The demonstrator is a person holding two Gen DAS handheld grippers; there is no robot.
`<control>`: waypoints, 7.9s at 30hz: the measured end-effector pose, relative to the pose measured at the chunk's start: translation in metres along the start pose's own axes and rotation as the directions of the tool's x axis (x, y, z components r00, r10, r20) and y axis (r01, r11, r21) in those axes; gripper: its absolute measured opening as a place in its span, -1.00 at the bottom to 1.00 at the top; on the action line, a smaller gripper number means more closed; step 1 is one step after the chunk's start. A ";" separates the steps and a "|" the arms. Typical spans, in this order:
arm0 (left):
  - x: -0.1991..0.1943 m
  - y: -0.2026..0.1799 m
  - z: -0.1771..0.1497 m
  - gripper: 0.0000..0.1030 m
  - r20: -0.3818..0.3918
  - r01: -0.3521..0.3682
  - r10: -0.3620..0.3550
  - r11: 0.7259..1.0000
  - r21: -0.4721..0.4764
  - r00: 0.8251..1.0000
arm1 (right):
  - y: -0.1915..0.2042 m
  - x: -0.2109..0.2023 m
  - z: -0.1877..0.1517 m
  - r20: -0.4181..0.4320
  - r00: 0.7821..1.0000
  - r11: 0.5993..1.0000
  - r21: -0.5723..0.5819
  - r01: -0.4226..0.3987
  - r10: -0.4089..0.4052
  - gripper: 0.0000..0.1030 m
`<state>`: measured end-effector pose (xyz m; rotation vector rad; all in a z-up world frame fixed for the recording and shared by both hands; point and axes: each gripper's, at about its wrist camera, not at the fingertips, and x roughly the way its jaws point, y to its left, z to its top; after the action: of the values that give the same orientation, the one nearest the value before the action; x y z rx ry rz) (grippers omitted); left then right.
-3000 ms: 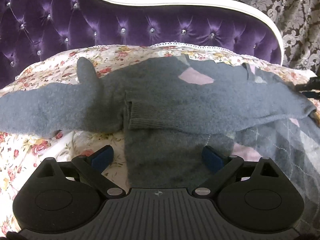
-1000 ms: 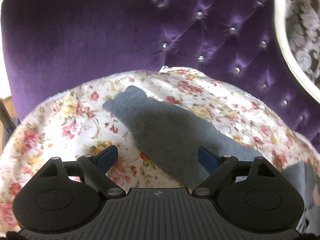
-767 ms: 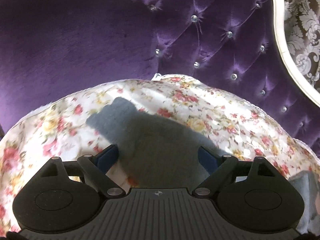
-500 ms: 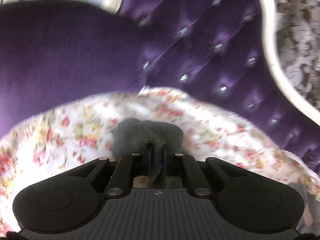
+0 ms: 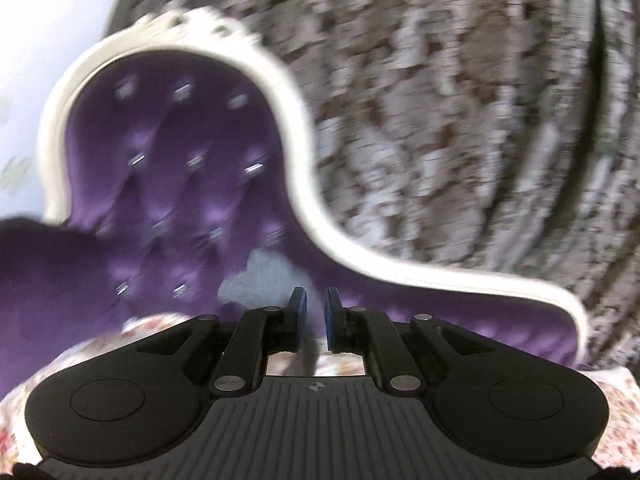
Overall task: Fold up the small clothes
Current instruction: 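Fold the held sleeve across the sweater body and open the left gripper, then grasp the sweater's side edge with the right gripper, then fold the held side edge over toward the sweater's middle, release, then grasp the hem with both grippers and fold it up toward the collar, then press and smooth the folded sweater with the left gripper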
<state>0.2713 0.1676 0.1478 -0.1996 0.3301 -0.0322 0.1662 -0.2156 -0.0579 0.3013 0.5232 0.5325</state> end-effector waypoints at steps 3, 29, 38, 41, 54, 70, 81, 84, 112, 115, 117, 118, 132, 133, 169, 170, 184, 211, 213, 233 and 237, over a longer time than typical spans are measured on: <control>0.005 -0.038 0.002 -0.82 -0.001 0.046 -0.046 0.998 0.052 0.999 | -0.004 -0.003 0.003 0.001 1.000 0.999 0.034 -0.004 0.004 0.99; 0.017 -0.069 -0.219 -0.16 -0.384 0.061 0.004 0.986 0.156 0.923 | -0.037 0.004 0.000 0.014 1.000 0.986 0.168 0.016 -0.019 0.99; 0.023 -0.057 -0.228 0.11 -0.408 0.067 -0.016 0.992 0.109 0.913 | -0.017 0.045 0.048 0.014 1.000 0.998 0.062 0.010 -0.011 0.99; 0.022 -0.054 -0.215 0.11 -0.427 0.092 -0.064 0.995 0.045 0.902 | 0.000 0.078 0.069 -0.023 1.000 1.000 -0.023 -0.005 0.005 0.99; 0.018 0.013 -0.177 0.14 -0.386 -0.108 0.036 0.980 -0.167 0.922 | 0.022 0.259 0.088 -0.265 0.960 0.996 0.044 -0.079 0.088 0.20; 0.023 0.030 -0.176 0.15 -0.411 -0.145 0.032 0.958 -0.248 0.911 | 0.035 0.314 0.092 -0.250 0.964 0.985 0.165 -0.051 0.092 -0.58; 0.026 0.013 -0.187 0.15 -0.438 -0.108 0.011 0.975 -0.196 0.899 | 0.072 0.174 0.153 -0.033 0.994 0.995 -0.003 -0.104 0.103 -0.58; 0.027 0.008 -0.190 0.15 -0.440 -0.097 0.011 0.980 -0.175 0.898 | 0.058 0.132 0.163 0.022 0.997 0.997 0.009 -0.071 0.071 -0.58; 0.032 -0.010 -0.206 0.15 -0.417 -0.060 0.047 0.998 -0.018 0.908 | -0.134 0.041 0.076 -0.056 0.901 0.877 0.210 0.431 -0.430 -0.03; 0.031 -0.014 -0.205 0.15 -0.410 -0.048 0.041 0.999 -0.007 0.911 | -0.140 0.036 0.072 -0.060 0.901 0.881 0.191 0.433 -0.430 -0.03; 0.030 -0.017 -0.206 0.15 -0.403 -0.036 0.035 0.999 0.005 0.915 | -0.138 0.036 0.066 -0.074 0.906 0.893 0.154 0.422 -0.416 -0.03; 0.030 -0.019 -0.206 0.15 -0.399 -0.032 0.035 0.999 0.015 0.916 | -0.135 0.037 0.061 -0.078 0.909 0.900 0.131 0.416 -0.409 -0.03; 0.027 -0.029 -0.210 0.15 -0.372 0.030 0.003 0.996 0.083 0.928 | -0.147 0.063 0.057 -0.101 0.914 0.910 0.103 0.402 -0.392 -0.30; 0.026 -0.030 -0.210 0.15 -0.371 0.032 0.003 0.995 0.091 0.929 | -0.143 0.059 0.058 -0.086 0.920 0.915 0.105 0.390 -0.383 -0.75; 0.112 -0.228 -0.234 0.56 -0.450 0.197 -0.029 0.922 0.333 0.892 | -0.130 -0.011 0.065 -0.005 0.928 0.917 0.152 0.369 -0.372 0.73; 0.113 -0.229 -0.234 0.57 -0.454 0.194 -0.026 0.925 0.328 0.891 | -0.130 -0.012 0.066 -0.001 0.929 0.918 0.157 0.365 -0.369 0.75; 0.016 -0.159 -0.214 0.57 -0.446 0.220 -0.132 0.964 0.150 0.885 | -0.114 -0.016 0.051 0.016 0.931 0.927 0.100 0.361 -0.365 0.91; -0.161 -0.066 -0.258 0.57 -0.426 0.110 -0.057 0.989 0.102 0.903 | 0.001 -0.134 -0.093 -0.087 0.955 0.931 0.212 0.296 -0.284 0.99; -0.163 -0.065 -0.262 0.57 -0.436 0.110 -0.059 0.989 0.094 0.898 | 0.001 -0.135 -0.099 -0.094 0.954 0.926 0.234 0.298 -0.283 0.99; -0.162 -0.069 -0.275 0.56 -0.473 0.227 -0.213 0.973 -0.027 0.855 | -0.004 -0.122 -0.118 -0.136 0.953 0.914 0.275 0.298 -0.270 1.00; -0.155 -0.070 -0.276 0.56 -0.471 0.224 -0.217 0.974 -0.041 0.855 | -0.004 -0.122 -0.118 -0.136 0.954 0.917 0.270 0.294 -0.266 1.00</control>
<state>0.0347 0.0571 -0.0445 -0.2124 0.7968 -0.3167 0.0141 -0.2699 -0.1093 0.4712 0.7276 0.1897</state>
